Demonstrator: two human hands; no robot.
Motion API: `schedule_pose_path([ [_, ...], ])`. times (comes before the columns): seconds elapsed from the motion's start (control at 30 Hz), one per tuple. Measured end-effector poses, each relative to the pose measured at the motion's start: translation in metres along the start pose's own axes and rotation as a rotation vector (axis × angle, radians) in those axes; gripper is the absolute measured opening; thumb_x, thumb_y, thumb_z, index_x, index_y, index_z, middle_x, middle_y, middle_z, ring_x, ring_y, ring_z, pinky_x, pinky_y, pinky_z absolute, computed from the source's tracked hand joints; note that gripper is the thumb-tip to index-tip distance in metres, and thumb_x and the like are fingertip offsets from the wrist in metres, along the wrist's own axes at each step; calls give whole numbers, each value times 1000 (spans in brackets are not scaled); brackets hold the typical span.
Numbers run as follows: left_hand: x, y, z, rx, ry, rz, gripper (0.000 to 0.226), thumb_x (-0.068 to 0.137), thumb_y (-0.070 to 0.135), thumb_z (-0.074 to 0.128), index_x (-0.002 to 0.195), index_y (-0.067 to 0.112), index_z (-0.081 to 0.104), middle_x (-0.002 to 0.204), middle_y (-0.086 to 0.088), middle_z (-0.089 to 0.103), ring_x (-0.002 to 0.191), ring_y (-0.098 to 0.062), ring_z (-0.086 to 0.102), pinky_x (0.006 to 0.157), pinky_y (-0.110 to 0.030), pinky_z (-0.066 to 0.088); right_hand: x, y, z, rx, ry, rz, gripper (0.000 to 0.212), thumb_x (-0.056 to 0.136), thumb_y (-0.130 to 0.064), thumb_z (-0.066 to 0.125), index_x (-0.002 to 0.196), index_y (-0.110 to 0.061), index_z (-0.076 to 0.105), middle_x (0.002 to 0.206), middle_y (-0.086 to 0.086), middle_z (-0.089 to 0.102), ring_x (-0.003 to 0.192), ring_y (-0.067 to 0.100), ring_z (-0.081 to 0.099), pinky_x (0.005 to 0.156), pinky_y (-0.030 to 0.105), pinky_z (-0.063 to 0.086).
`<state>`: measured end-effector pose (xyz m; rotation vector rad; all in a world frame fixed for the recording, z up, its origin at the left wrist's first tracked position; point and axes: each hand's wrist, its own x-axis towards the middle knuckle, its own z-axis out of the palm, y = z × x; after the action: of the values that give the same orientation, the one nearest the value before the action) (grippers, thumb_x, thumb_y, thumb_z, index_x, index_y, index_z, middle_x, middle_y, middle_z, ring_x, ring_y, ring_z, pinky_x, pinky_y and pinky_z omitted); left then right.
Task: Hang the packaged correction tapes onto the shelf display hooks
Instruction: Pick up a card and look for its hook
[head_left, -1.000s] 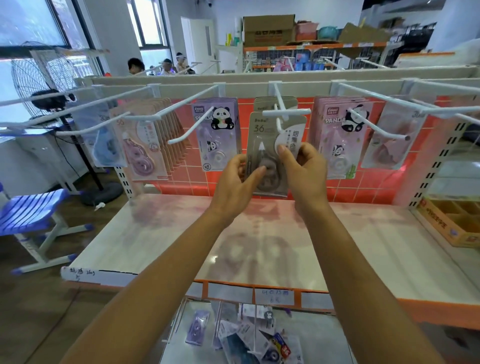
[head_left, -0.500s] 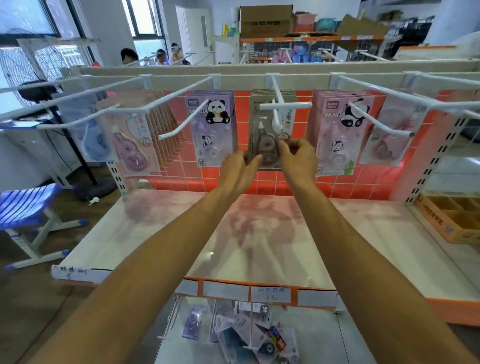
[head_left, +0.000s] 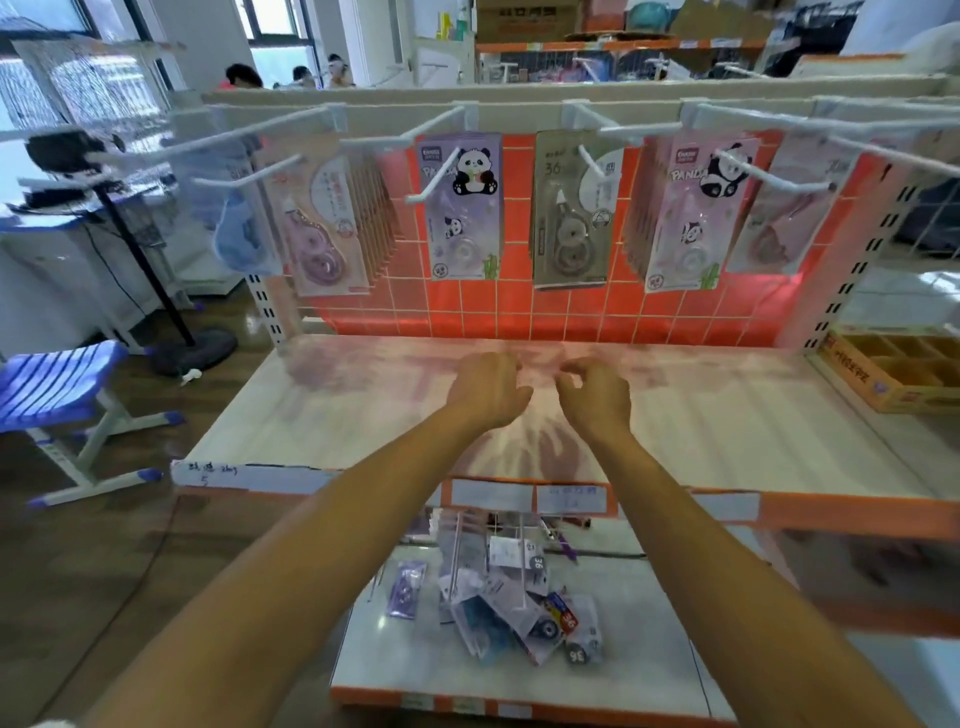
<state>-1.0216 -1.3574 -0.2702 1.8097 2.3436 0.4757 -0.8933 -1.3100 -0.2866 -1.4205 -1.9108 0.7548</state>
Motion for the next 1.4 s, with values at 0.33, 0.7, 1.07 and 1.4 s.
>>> schedule_pose_path([
  [0.33,-100,-27,21,-7,-32,106,43,93,24,57,135,15,50,127,-8,58,116,-28,55,94,-40,46,-113,-1,32,-62,25,-144,30,91,-11,58,119,-5,64,121,11,65,115,27,58,97,34,43],
  [0.7,-171,-33,70,-39,-150,154,28,91,16,49,117,13,60,114,-8,66,101,-28,62,84,-42,53,-204,34,52,-39,-35,-109,27,89,-2,56,111,-10,70,106,9,70,96,24,63,77,20,42],
  [1.07,-177,2,174,-43,-438,124,33,92,16,50,124,15,57,113,-11,66,103,-31,61,83,-41,51,-223,146,58,42,-162,263,28,92,-10,57,119,-10,64,118,9,66,111,27,59,92,33,45],
  [1.4,-167,-9,359,-76,-642,15,41,90,24,61,130,16,54,127,-7,61,115,-24,57,97,-37,47,-216,317,125,31,-304,543,28,90,-15,61,117,-10,61,117,8,66,106,25,61,87,27,44],
])
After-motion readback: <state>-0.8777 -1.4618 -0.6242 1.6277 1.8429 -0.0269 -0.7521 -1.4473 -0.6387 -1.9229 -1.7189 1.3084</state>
